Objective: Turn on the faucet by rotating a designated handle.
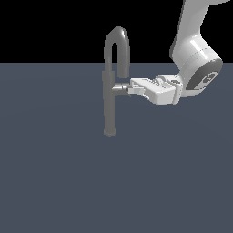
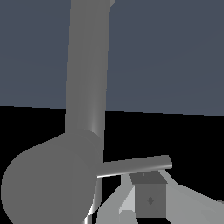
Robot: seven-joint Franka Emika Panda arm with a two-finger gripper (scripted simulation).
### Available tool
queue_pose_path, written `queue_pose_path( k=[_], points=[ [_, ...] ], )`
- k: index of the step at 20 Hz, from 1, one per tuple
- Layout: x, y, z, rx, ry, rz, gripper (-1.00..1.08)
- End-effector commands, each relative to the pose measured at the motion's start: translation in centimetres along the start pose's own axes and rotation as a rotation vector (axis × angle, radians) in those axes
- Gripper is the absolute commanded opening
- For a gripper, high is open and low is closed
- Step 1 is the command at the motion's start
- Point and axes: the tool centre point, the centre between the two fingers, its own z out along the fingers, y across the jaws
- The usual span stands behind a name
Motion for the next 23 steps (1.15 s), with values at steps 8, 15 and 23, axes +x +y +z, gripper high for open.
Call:
queue_pose_path(
  k=[8,15,23],
  points=[
    [1.3,-1.0,0.0,-0.006,-0.003,-0.01,-1.0],
    [4.1,-1.9,0.0,0.003,-0.005,0.018,-1.0],
    [6.8,-2.7,0.0,0.012,-0.007,0.044,-1.0]
  ],
)
